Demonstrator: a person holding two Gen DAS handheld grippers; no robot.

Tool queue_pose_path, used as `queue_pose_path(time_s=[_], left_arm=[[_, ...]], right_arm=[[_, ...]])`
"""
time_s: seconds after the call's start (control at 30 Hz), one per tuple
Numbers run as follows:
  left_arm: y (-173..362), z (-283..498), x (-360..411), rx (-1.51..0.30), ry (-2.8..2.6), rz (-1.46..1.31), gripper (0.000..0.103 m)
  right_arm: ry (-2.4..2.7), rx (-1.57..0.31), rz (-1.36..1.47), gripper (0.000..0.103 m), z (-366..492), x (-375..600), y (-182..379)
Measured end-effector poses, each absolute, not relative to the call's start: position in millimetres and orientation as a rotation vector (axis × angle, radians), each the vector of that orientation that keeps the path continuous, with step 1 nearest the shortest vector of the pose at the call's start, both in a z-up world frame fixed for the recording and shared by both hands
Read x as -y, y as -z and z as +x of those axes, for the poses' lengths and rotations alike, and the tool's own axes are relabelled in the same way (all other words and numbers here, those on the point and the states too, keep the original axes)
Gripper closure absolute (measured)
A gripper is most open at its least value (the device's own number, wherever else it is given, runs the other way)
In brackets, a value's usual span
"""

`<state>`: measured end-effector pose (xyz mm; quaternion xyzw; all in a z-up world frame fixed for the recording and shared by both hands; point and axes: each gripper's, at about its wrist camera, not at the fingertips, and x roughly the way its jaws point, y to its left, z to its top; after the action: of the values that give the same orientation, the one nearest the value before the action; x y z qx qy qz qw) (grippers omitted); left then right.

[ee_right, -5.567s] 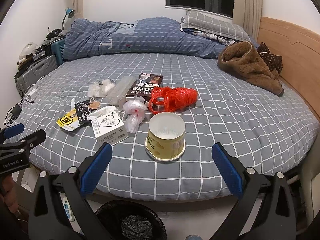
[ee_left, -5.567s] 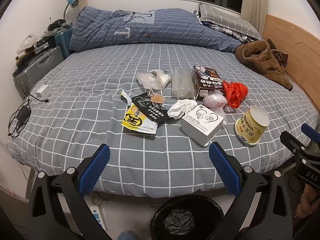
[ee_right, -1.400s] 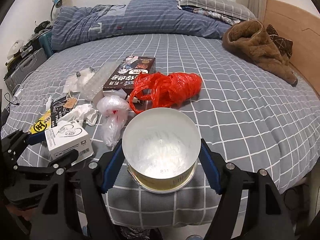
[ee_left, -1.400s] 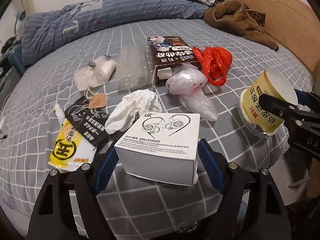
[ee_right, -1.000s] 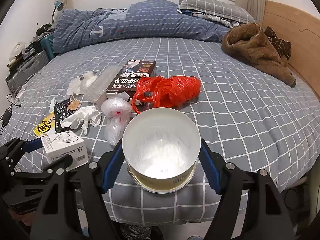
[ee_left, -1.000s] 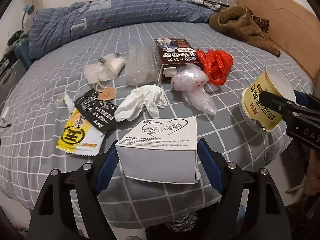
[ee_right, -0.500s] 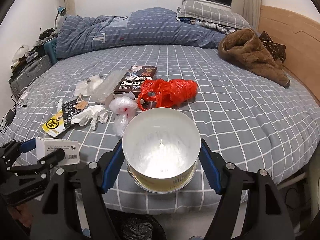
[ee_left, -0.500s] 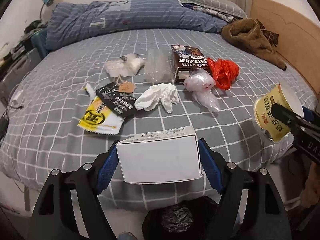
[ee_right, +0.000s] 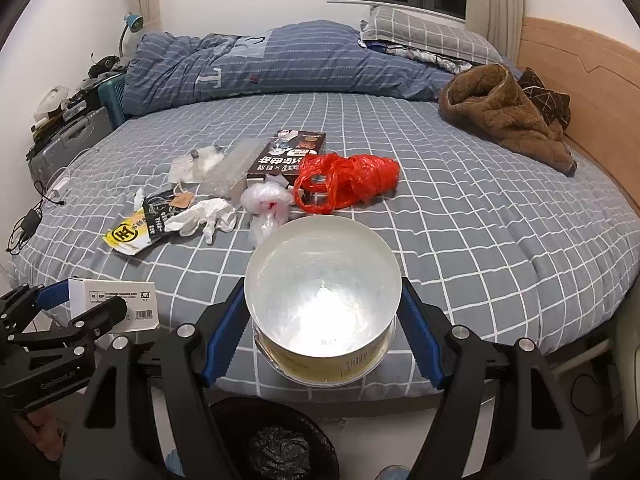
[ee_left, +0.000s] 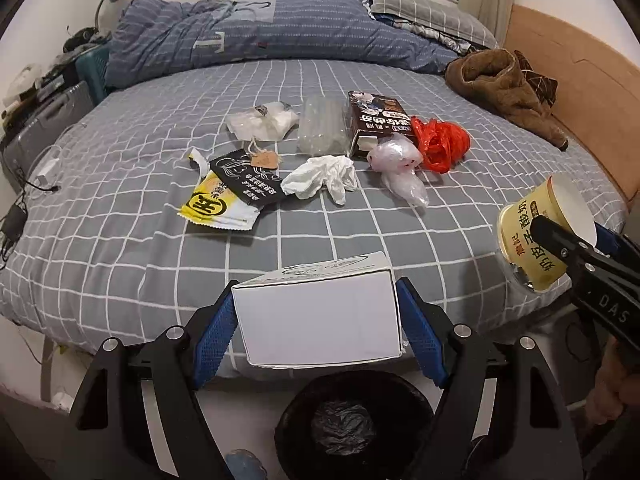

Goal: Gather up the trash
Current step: 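Carry the white box with the left tool over the black trash bin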

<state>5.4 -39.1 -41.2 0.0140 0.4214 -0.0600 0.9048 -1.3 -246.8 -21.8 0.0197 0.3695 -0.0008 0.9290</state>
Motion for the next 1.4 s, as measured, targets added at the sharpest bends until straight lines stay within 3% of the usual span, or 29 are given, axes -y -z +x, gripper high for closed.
queue_pose_path(time_s=[0.8,1.4], left_arm=[[32.3,-62.7,33.0,-0.86,0.099,-0.006,0.028],[44.3,-115.2,25.6,-0.917,0.066,-0.011,0.028]], right_arm=[[-0.019,-0.743,0.03,0.034,-69.3,226.9,9.4],[-0.027,-0.804,0.024,0.034,-114.1,215.9,30.1]])
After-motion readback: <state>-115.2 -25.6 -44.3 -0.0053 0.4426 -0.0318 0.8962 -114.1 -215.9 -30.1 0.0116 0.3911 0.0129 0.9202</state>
